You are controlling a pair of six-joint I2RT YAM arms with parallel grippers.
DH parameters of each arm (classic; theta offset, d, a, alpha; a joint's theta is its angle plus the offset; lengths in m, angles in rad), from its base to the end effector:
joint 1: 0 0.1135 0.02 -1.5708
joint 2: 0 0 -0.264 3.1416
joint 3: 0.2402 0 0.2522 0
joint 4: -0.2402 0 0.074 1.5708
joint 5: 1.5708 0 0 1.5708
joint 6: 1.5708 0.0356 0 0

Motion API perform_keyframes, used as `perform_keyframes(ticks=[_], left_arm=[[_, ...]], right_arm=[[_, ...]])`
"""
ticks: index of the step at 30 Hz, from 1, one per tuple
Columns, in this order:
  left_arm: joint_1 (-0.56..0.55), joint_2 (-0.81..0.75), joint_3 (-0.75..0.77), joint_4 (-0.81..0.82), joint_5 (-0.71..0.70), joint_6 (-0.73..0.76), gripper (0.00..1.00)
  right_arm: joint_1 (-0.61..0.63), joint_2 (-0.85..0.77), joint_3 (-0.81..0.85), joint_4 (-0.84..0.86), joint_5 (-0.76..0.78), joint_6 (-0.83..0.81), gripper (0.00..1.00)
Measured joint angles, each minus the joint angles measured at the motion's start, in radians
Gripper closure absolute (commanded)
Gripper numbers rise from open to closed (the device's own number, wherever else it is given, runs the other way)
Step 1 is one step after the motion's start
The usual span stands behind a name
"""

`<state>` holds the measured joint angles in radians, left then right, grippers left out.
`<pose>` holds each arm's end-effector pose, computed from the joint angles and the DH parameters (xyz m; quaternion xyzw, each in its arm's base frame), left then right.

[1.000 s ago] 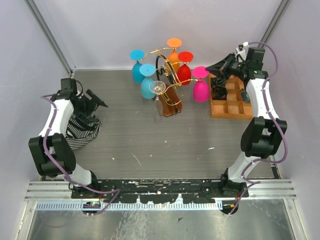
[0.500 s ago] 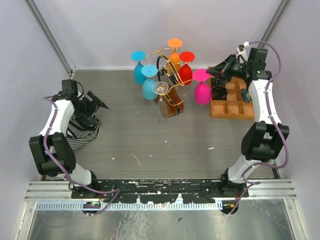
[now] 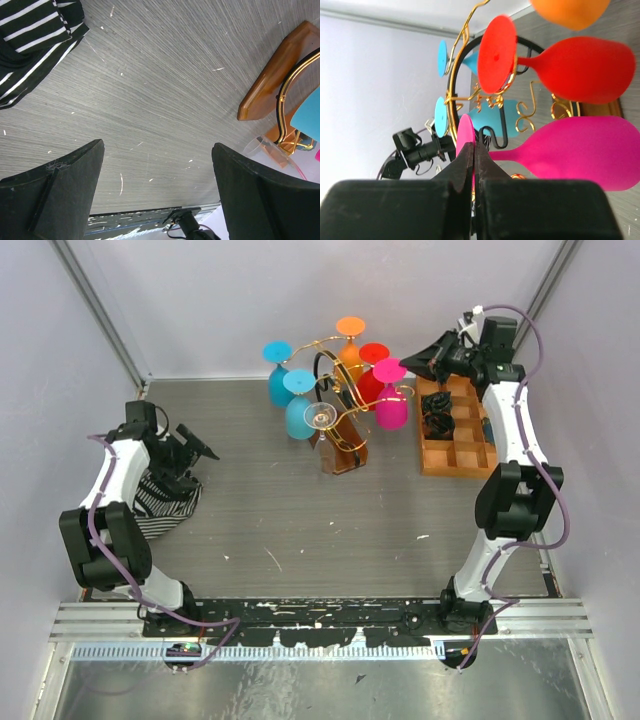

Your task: Take the wine glass off the wine glass rack

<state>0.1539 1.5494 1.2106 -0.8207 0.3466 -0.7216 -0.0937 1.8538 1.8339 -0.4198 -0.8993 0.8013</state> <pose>0.3065 0.0353 0.2541 -0.3769 0.8883 -0.2184 0.1458 0.4276 -0.0122 0.3812 0.1190 0.7863 0.5114 0.3256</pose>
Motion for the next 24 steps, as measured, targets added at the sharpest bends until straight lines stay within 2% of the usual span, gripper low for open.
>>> perform_keyframes(ticks=[13, 17, 18, 20, 24], left_arm=[[0.0, 0.009, 0.0, 0.0, 0.004, 0.014, 0.05], [0.0, 0.011, 0.0, 0.0, 0.004, 0.014, 0.05], [0.0, 0.011, 0.0, 0.0, 0.003, 0.014, 0.05], [0.0, 0.011, 0.0, 0.0, 0.003, 0.014, 0.05], [0.0, 0.011, 0.0, 0.0, 0.003, 0.014, 0.04]], right_arm=[[-0.178, 0.019, 0.021, 0.0, 0.023, -0.019, 0.99], [-0.204, 0.019, 0.022, 0.001, 0.039, -0.078, 0.86], [-0.204, 0.019, 0.025, -0.001, 0.045, -0.096, 0.87], [-0.203, 0.021, 0.043, -0.016, 0.055, -0.129, 0.98], [-0.203, 0.041, 0.128, -0.029, 0.068, -0.202, 0.99]])
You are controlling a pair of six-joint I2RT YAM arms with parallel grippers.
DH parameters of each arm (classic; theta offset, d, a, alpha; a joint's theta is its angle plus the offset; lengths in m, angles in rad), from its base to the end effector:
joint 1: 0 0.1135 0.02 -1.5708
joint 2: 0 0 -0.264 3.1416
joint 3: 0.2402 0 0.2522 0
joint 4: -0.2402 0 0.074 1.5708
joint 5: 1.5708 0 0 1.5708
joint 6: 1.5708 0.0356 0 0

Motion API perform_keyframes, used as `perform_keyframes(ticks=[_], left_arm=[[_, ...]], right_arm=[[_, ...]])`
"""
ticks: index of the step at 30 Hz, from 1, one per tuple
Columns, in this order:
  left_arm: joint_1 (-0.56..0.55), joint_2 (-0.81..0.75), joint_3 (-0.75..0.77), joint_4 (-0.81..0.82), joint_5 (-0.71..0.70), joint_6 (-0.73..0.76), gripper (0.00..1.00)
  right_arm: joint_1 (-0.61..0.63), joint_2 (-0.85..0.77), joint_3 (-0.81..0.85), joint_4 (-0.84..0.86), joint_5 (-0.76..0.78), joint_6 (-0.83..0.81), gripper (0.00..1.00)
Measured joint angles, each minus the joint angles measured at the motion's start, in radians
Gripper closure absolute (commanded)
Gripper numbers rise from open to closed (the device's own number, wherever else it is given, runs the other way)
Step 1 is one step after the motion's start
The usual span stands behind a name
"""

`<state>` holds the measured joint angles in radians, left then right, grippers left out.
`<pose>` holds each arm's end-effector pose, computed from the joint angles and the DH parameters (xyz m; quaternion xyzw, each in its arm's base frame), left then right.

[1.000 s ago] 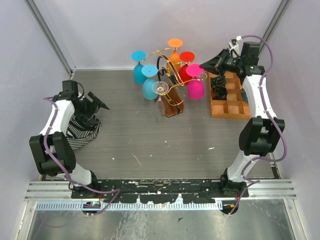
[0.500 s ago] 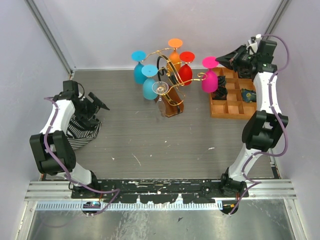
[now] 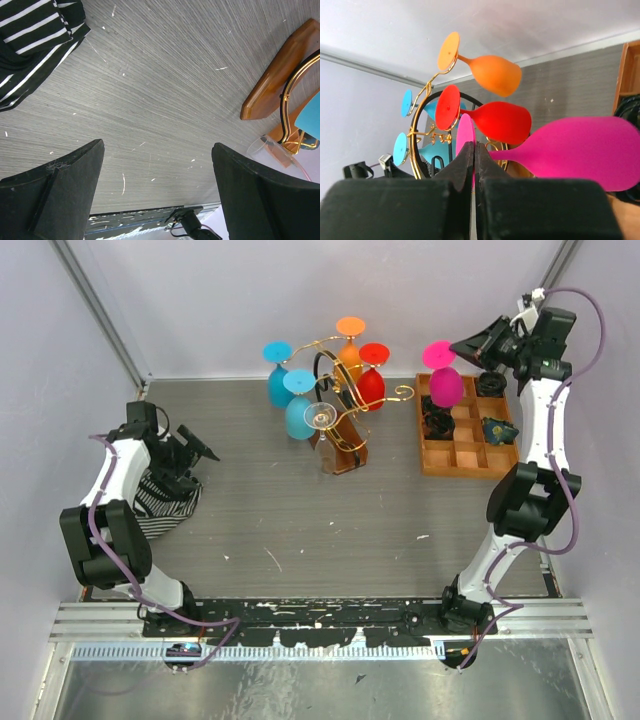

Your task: Take the wine glass off the wine glass rack

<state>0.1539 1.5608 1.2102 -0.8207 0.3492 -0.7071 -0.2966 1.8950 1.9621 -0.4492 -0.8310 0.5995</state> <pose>0.3080 0.0355 0.2507 -0.3715 0.8915 -0.2172 0.1415 0.4241 -0.1021 0.4035 0.1247 0.7811 0.4079 0.4560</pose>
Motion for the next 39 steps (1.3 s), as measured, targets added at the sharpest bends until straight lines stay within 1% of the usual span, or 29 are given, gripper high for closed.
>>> perform_keyframes(ticks=[6, 14, 22, 24, 27, 31, 35, 39], left_arm=[[0.0, 0.0, 0.0, 0.0, 0.0, 0.0, 0.04], [0.0, 0.0, 0.0, 0.0, 0.0, 0.001, 0.05], [0.0, 0.0, 0.0, 0.0, 0.001, 0.004, 0.05], [0.0, 0.0, 0.0, 0.001, 0.001, 0.004, 0.04], [0.0, 0.003, 0.0, 0.002, 0.001, 0.003, 0.05], [0.0, 0.011, 0.0, 0.008, 0.005, 0.003, 0.04], [0.0, 0.021, 0.0, 0.015, 0.01, 0.001, 0.05], [0.0, 0.037, 0.0, 0.02, 0.015, -0.003, 0.05]], right_arm=[[-0.007, 0.026, 0.063, -0.008, 0.022, -0.106, 0.99], [-0.015, 0.08, 0.069, -0.05, 0.049, -0.209, 0.99], [-0.009, 0.087, 0.079, -0.057, 0.149, -0.377, 0.99], [0.001, 0.076, 0.042, -0.016, 0.187, -0.424, 0.99], [0.024, 0.041, -0.068, 0.07, 0.257, -0.509, 0.99], [0.088, -0.006, -0.257, 0.248, 0.357, -0.661, 0.99], [0.146, -0.01, -0.389, 0.412, 0.462, -0.799, 0.99], [0.173, -0.01, -0.487, 0.571, 0.533, -0.917, 0.99]])
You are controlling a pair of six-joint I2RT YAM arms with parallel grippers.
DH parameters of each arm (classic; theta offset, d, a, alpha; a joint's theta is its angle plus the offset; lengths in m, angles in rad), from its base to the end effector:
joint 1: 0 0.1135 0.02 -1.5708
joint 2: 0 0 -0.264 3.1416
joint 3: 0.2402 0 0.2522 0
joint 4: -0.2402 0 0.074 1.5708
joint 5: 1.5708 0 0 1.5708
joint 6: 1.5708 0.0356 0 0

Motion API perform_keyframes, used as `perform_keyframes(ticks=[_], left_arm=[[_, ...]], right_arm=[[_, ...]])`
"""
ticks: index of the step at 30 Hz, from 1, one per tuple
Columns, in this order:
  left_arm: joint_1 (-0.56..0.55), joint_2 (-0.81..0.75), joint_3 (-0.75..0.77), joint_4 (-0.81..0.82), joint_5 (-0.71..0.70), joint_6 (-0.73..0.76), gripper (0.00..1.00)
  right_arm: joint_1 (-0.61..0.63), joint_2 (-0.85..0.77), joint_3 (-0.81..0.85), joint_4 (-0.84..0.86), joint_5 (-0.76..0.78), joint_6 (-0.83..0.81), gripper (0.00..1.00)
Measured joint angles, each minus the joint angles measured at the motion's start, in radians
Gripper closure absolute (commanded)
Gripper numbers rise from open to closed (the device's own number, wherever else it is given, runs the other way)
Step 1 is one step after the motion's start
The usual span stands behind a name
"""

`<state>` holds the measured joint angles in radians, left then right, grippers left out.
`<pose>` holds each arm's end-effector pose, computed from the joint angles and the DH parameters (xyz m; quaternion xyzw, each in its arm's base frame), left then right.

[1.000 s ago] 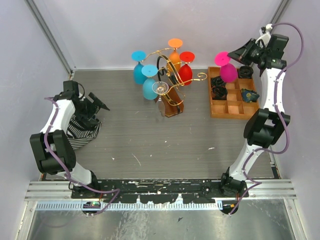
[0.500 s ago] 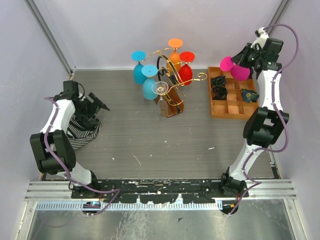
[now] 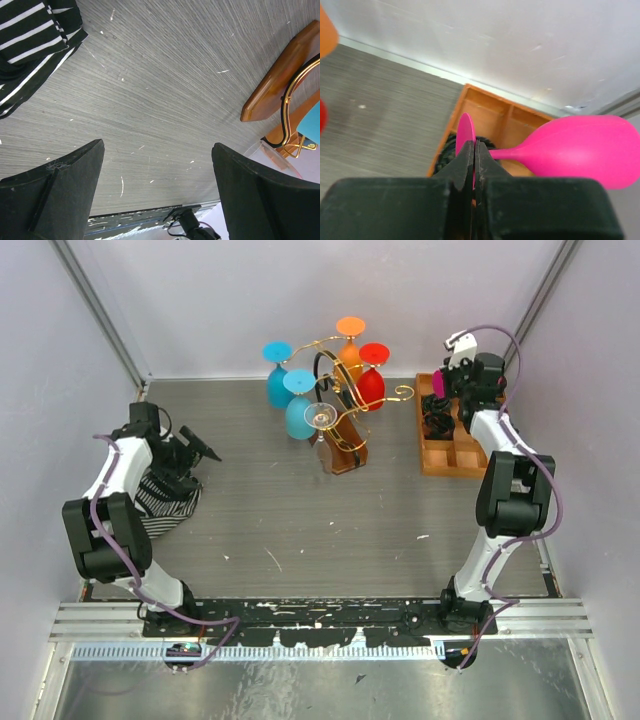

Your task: Take the wine glass off the wine glass rack

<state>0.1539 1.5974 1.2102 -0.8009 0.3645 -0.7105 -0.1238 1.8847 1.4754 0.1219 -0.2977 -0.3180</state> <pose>0.3148 0.0360 0.2410 -0.3731 0.8911 -0.2225 0.1310 0.4515 -0.0457 0.2915 -0.1651 0.7799 -0.0138 0.6036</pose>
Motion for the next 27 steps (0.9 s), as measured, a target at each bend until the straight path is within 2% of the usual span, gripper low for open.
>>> perform_keyframes(ticks=[13, 17, 27], left_arm=[[0.0, 0.063, 0.061, 0.003, 0.005, -0.004, 0.05], [0.0, 0.083, 0.086, 0.002, 0.006, -0.004, 0.05], [-0.006, 0.105, 0.119, -0.016, 0.017, -0.004, 0.07]], right_arm=[[0.023, 0.018, -0.271, 0.624, 0.167, -0.374, 0.99], [0.049, 0.058, -0.277, 0.725, 0.174, -0.471, 0.99], [0.061, 0.108, -0.299, 0.807, 0.196, -0.649, 0.99]])
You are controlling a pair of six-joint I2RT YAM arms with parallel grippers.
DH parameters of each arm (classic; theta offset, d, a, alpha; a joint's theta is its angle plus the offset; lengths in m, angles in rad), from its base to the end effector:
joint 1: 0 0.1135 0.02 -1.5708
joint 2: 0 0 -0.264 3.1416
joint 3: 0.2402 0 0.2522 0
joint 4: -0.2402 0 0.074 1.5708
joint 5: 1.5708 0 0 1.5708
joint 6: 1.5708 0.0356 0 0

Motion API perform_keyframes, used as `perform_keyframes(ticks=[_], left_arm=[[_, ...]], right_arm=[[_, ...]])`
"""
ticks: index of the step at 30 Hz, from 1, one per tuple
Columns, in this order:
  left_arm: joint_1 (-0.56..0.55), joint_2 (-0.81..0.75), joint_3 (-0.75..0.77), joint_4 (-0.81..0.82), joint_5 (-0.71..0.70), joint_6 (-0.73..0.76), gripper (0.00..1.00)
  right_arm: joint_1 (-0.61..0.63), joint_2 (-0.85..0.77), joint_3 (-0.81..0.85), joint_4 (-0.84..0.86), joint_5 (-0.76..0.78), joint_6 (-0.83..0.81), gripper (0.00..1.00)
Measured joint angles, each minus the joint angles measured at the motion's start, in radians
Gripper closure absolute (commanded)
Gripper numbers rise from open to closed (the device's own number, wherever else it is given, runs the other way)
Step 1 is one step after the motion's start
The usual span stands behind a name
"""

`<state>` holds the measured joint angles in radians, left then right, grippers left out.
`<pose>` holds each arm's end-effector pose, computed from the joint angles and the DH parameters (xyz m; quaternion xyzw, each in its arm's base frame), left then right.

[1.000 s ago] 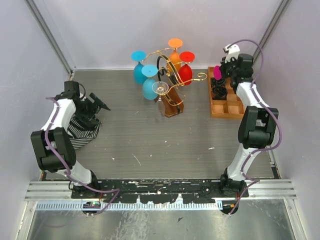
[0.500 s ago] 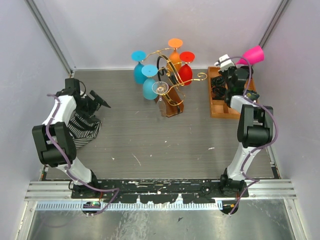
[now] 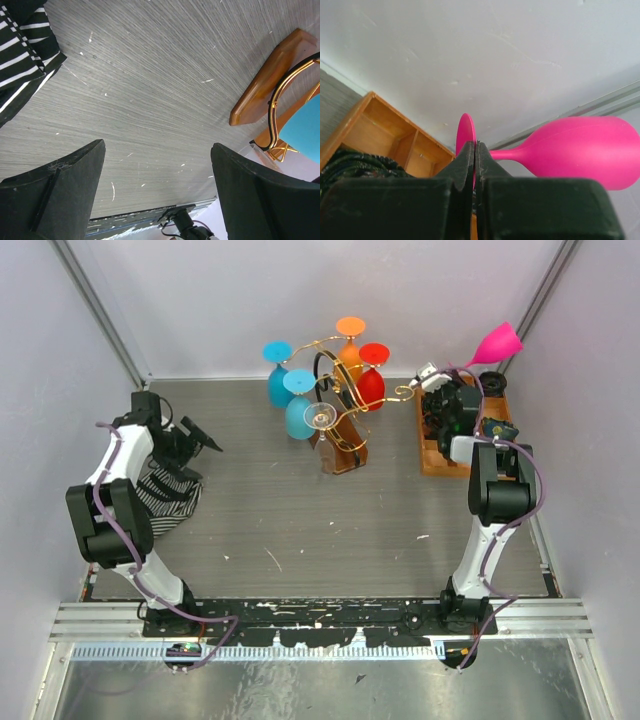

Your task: Take the wine glass off the wine glass rack

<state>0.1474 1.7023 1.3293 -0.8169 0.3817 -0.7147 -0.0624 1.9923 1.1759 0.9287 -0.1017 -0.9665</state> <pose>0.3426 0.0375 0.2425 -0.3702 0.8909 -0.2308 0.1263 0.4476 -0.0243 0.2292 -0.3248 0.5821 -0.3370 0.6650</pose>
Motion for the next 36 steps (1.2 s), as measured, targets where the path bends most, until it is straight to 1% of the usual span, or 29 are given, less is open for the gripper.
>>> perform_keyframes(ticks=[8, 15, 24, 36], left_arm=[[-0.003, 0.01, 0.013, -0.012, 0.013, 0.0, 0.07], [-0.003, 0.014, 0.013, -0.014, 0.023, 0.001, 0.07], [-0.003, 0.023, 0.013, -0.014, 0.03, 0.0, 0.07], [-0.005, 0.023, 0.013, -0.013, 0.032, 0.001, 0.07]], right_arm=[[-0.001, 0.06, 0.0, -0.008, 0.023, -0.085, 0.99], [0.053, 0.122, 0.033, -0.032, 0.055, -0.201, 0.99], [0.104, 0.125, 0.032, -0.037, 0.069, -0.316, 0.99], [0.147, 0.125, 0.001, -0.04, 0.079, -0.401, 0.99]])
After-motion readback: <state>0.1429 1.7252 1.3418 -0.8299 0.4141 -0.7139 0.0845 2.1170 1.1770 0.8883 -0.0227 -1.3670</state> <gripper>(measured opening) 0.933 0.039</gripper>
